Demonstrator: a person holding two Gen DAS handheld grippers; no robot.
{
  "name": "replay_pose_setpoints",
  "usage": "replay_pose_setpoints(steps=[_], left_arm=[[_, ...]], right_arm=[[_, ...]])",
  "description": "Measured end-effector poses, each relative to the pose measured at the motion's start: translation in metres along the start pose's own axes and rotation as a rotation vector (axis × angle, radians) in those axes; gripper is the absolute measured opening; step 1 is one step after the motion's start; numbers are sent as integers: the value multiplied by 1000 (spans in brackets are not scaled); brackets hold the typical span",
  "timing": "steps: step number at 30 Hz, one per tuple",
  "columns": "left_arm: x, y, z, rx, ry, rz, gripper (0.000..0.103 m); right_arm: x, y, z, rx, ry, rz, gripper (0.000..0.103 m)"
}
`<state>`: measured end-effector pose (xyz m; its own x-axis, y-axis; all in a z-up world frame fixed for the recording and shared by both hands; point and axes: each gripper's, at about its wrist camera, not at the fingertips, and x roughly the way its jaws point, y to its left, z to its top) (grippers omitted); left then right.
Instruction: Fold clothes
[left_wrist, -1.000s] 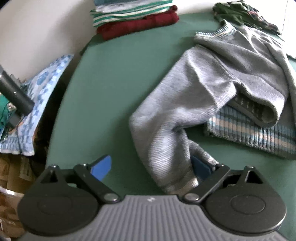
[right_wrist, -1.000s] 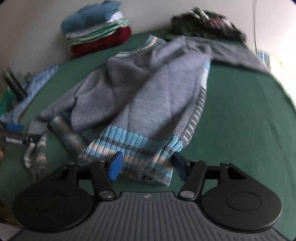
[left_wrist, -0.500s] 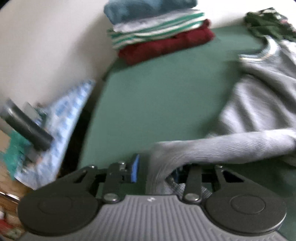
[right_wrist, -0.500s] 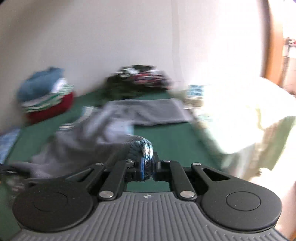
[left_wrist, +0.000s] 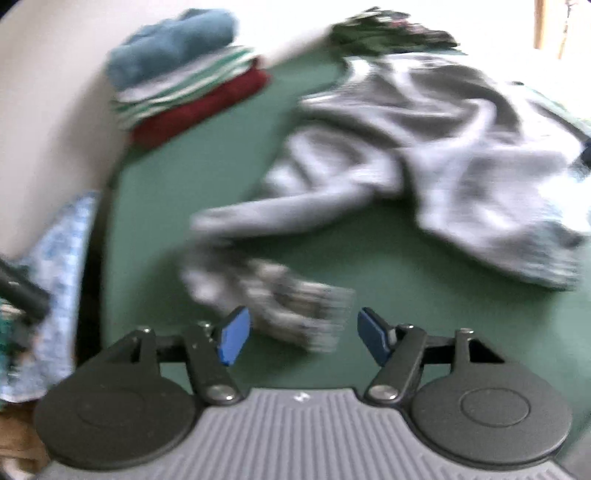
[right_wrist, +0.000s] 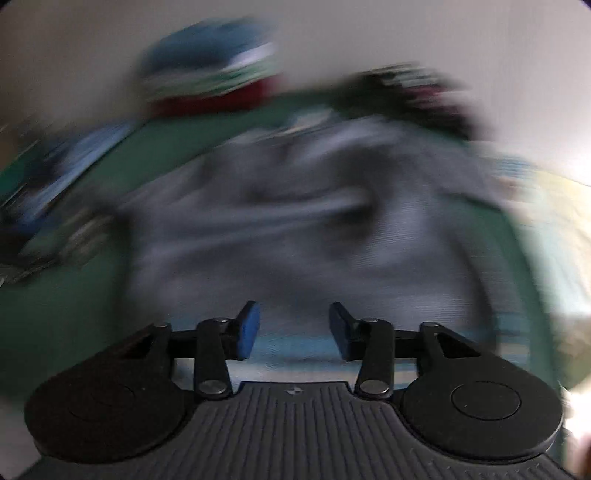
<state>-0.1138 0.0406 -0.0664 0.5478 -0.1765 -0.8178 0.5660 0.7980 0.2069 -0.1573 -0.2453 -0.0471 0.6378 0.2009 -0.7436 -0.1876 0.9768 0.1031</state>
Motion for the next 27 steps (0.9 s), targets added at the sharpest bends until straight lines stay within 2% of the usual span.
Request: replay_pose_setpoints(steps=[1,4,6,8,9,10,13,17,18,23,25,26,27], left_arm=[[0,-12,1,1,-7,-15,81],[10,-33,9,-31,-7,-24,81],[18,-38,16,-60,-8,-13,82],[27,-33,25,-103,-15,12,82],[32,-27,30,-140,-15,8,81],[38,-19,35,-187,-14,-3,81],[52,5,47,-346,-7,-85,81],[67,32,56,-550,-13,-146,91],[72,38,58,-591,-6,-150,91],[94,65,64,-738,32,-167,97],[100,67,73,-725,44,-142,92],[102,67,78,-710,45,-119,81],[103,67,83,-695,43,-93,63]], right_arm=[[7,14,-1,-64,29,76,54],[22,61,-10,-296,30,140,57],[30,78,-14,-364,6,172,56],[42,85,-16,-376,21,176,50],[48,85,-14,-370,26,156,43],[49,83,-14,-361,-2,139,31],[48,68,-7,-272,-9,154,15],[50,62,-8,-213,-8,173,14],[50,66,-9,-219,-10,165,14],[47,75,-15,-240,-30,117,15],[47,74,-13,-197,-21,107,15],[48,74,-11,-179,-13,100,15],[49,75,-9,-161,-6,92,15]])
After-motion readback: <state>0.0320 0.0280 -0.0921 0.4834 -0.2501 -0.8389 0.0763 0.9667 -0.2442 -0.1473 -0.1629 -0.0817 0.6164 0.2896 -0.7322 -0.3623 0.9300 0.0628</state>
